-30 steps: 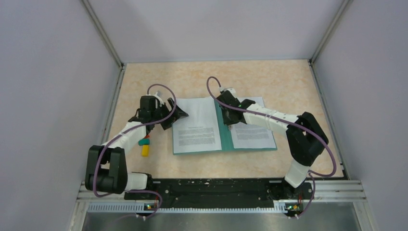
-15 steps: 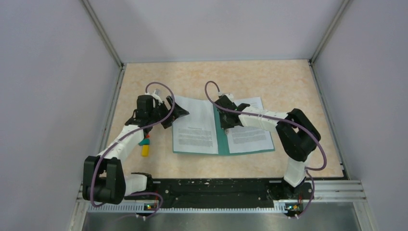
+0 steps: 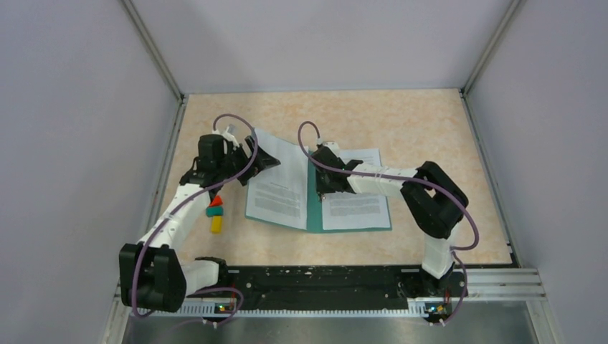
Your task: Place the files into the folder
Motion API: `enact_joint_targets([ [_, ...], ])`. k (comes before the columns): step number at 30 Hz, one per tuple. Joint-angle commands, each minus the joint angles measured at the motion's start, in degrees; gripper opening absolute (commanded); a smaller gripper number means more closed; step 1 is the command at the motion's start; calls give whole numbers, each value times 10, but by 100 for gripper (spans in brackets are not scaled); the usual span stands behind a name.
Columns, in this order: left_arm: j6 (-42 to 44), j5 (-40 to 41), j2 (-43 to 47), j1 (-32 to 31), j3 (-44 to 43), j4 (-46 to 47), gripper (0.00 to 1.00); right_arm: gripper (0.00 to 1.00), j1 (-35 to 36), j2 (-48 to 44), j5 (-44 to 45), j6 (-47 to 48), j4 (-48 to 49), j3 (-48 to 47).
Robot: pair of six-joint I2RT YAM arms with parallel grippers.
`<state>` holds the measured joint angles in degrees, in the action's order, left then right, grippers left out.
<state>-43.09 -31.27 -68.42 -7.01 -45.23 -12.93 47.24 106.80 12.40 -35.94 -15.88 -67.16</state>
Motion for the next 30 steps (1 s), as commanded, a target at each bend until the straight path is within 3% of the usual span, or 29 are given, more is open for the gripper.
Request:
enact_joint_targets([
  [1, 12, -16, 29, 0, -38, -17, 87, 0, 18, 37, -89, -57, 72, -11],
  [7, 9, -24, 45, -2, -55, -30, 87, 2, 29, 76, -136, -68, 85, -50],
  [16, 16, -29, 55, -2, -70, -25, 95, 32, 21, 42, -158, -61, 92, -47],
  [30, -6, -50, 44, -29, -119, 0, 98, 55, -11, -103, -119, -25, 47, -9],
])
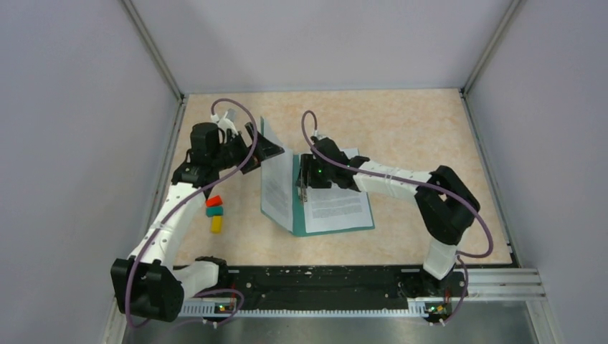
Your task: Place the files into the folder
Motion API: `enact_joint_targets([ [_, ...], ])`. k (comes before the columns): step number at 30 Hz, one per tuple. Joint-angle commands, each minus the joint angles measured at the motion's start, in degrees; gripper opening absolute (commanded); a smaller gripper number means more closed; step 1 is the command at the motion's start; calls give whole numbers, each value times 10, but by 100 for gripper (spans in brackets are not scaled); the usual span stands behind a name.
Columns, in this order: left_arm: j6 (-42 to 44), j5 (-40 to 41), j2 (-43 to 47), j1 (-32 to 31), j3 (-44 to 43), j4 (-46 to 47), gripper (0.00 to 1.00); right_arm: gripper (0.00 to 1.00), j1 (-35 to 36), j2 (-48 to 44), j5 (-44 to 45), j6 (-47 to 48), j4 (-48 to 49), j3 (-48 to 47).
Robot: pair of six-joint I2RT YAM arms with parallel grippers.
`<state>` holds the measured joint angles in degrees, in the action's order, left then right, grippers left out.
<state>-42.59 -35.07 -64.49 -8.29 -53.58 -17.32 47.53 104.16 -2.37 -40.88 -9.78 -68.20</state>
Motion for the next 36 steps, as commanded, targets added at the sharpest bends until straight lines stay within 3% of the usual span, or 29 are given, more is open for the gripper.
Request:
enact_joint_targets([
  [1, -15, -11, 2, -23, -39, 49, 98, 56, -16, -90, 43, 29, -23, 3],
  [10, -51, 46, -49, -121, -43, 128, 98, 64, -40, -271, 169, 82, -145, 8],
  [17, -75, 90, -155, -216, -73, 205, 98, 70, -41, -393, 253, 110, -216, -9],
  [27, -86, 100, -296, -274, -75, 278, 98, 78, -42, -438, 300, 124, -237, 24],
  [36, -46, 102, -342, -275, -60, 250, 98, 91, -51, -427, 295, 110, -206, 108],
])
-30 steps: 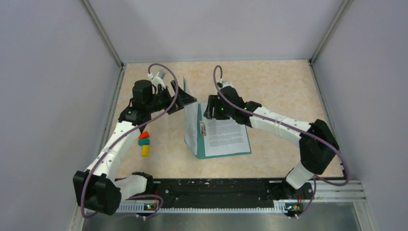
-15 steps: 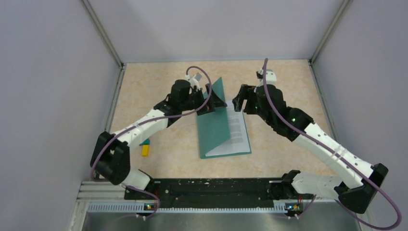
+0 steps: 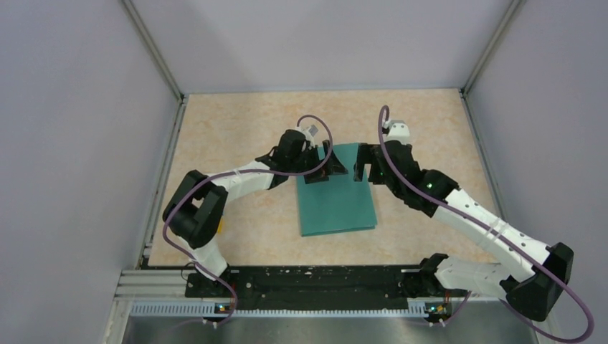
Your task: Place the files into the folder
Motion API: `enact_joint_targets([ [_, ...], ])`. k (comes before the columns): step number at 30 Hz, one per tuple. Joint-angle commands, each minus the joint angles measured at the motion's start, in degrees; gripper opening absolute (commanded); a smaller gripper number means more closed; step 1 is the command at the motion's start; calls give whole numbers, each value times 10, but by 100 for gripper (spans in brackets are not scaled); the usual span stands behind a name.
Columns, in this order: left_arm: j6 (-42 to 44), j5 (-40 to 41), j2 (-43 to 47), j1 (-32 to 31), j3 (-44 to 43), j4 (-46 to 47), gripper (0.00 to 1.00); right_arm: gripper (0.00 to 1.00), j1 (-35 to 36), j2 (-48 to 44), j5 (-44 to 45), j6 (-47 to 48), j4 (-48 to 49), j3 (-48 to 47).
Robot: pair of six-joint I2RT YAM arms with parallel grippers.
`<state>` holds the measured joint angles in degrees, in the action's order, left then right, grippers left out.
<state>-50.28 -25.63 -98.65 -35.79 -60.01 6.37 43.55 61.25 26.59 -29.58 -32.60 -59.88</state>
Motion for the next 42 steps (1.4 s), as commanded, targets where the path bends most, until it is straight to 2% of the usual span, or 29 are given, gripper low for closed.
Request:
enact_joint_targets([
  [1, 40, 15, 0, -1, 4, 2, 98, 92, -14, 7, -5, -5, 29, 34],
  [4, 61, 50, 5, 1, 6, -40, 98, 93, -23, 22, -35, -18, 47, 53],
  [8, 80, 149, 48, 1, 9, -128, 98, 98, -34, 30, -64, -31, 78, 75],
  [12, 106, 233, 94, 1, 2, -209, 98, 99, -43, 34, -78, -39, 104, 92],
  [16, 125, 284, 142, 1, 17, -233, 98, 99, -48, 40, -82, -54, 117, 101],
  [25, 156, 327, 238, 1, 13, -304, 98, 99, -47, 17, -42, -74, 118, 104],
  [30, 163, 363, 295, 1, 27, -309, 98, 99, -48, -16, -24, -73, 117, 108],
  [42, 152, 398, 302, 1, 22, -343, 98, 99, -48, -35, -16, -72, 104, 108],
])
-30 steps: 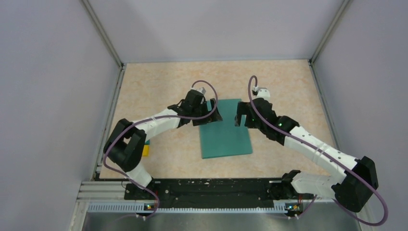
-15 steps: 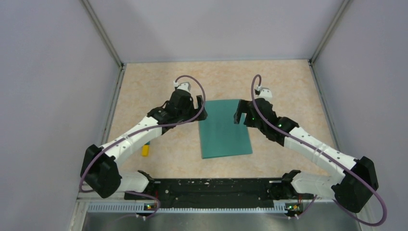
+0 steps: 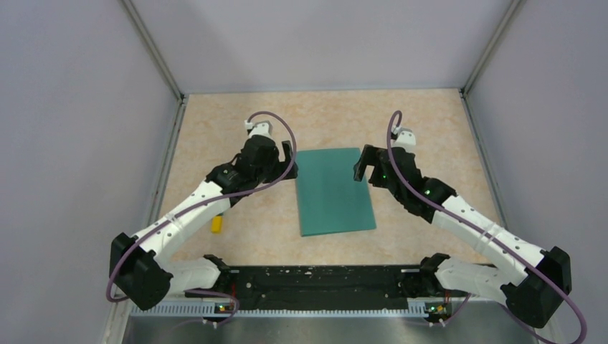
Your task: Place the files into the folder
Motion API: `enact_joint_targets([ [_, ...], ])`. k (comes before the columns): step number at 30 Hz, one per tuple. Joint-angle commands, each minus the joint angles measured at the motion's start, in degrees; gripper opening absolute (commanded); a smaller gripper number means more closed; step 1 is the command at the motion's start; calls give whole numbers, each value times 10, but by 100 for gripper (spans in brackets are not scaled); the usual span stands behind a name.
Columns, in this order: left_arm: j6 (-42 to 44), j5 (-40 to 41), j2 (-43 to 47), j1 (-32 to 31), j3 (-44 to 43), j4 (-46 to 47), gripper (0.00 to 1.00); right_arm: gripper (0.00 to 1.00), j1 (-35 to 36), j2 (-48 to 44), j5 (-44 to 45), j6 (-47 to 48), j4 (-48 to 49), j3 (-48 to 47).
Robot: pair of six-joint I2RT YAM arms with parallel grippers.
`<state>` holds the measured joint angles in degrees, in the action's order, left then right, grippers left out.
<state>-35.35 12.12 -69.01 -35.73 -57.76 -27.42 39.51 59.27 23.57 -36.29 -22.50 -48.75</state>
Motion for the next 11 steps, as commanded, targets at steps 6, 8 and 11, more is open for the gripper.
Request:
enact_joint_targets([
  [6, 0, 16, 2, 0, -1, -8, 98, 99, -7, -15, 13, -1, 4, -3],
  [8, -1, 17, 2, 0, 0, -9, 98, 99, -7, -15, 11, -1, 5, -2],
  [11, -1, 17, 3, 0, 1, -7, 98, 99, -7, -13, 9, -2, 7, -2],
])
